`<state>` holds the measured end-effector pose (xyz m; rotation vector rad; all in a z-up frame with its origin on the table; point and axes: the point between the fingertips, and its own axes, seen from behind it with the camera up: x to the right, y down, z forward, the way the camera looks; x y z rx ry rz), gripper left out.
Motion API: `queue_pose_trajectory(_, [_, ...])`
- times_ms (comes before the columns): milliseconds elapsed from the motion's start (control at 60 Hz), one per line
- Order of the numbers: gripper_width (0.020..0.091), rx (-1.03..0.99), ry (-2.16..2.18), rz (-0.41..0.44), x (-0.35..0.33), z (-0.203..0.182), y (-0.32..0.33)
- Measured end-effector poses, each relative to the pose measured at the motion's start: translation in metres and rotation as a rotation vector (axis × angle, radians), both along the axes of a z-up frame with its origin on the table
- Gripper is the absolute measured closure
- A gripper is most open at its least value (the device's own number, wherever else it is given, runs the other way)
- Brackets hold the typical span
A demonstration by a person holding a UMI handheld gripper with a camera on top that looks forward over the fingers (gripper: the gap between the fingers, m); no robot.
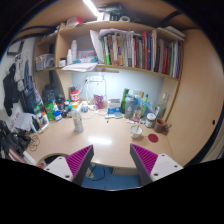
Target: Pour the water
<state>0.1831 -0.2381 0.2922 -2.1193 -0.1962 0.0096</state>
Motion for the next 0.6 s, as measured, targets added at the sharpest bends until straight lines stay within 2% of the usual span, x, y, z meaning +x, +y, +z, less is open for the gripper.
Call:
queue_pose_trajectory(367, [0.0265,0.046,-0.029,-0.009,-0.029,-0.005,0.017])
queue_pose_trajectory(450, [0.0263,0.076,-0.014,0.014,-0.048,-0.012,0.03])
queue_pose_trajectory(600, [0.026,0.116,0.035,0.094,-0.097,-0.049,0.067])
